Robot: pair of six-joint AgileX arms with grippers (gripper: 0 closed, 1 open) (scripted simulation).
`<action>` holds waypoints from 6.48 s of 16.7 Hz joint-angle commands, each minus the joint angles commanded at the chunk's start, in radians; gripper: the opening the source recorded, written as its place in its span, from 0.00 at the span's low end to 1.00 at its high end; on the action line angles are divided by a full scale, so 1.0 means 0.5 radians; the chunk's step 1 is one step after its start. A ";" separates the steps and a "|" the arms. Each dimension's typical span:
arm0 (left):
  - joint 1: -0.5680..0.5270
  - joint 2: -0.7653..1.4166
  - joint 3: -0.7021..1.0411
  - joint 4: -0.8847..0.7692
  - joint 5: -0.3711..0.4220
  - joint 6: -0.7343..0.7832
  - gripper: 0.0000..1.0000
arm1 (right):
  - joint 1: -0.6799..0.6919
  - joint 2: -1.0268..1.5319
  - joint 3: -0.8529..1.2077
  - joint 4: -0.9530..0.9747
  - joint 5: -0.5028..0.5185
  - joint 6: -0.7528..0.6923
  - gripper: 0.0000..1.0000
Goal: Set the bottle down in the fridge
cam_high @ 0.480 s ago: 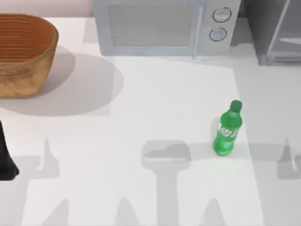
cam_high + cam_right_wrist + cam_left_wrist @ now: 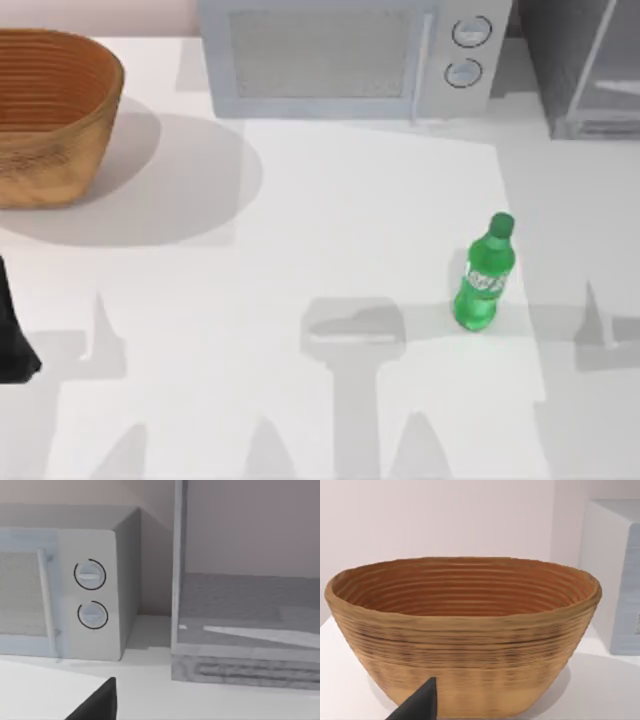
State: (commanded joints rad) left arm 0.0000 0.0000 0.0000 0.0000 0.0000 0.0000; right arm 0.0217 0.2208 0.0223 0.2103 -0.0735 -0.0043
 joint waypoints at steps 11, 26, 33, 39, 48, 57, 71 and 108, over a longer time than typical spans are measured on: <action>0.000 0.000 0.000 0.000 0.000 0.000 1.00 | 0.208 2.099 0.138 1.748 -0.617 -0.120 1.00; 0.000 0.000 0.000 0.000 0.000 0.000 1.00 | 0.320 3.377 0.171 2.718 -0.967 -0.215 1.00; 0.000 0.000 0.000 0.000 0.000 0.000 1.00 | 0.518 3.560 0.462 2.639 -0.784 -0.169 1.00; 0.000 0.000 0.000 0.000 0.000 0.000 1.00 | 0.606 3.645 0.593 2.601 -0.696 -0.148 1.00; 0.000 0.000 0.000 0.000 0.000 0.000 1.00 | 0.606 3.645 0.593 2.601 -0.696 -0.148 0.40; 0.000 0.000 0.000 0.000 0.000 0.000 1.00 | 0.606 3.645 0.593 2.601 -0.696 -0.148 0.01; 0.000 0.000 0.000 0.000 0.000 0.000 1.00 | 0.011 3.093 0.557 1.953 -1.296 -0.345 0.01; 0.000 0.000 0.000 0.000 0.000 0.000 1.00 | -0.043 -0.442 -0.045 -0.421 0.147 0.009 0.01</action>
State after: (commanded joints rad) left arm 0.0000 0.0000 0.0000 0.0000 0.0000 0.0000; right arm 0.0000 0.0000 0.0000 0.0000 0.0000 0.0000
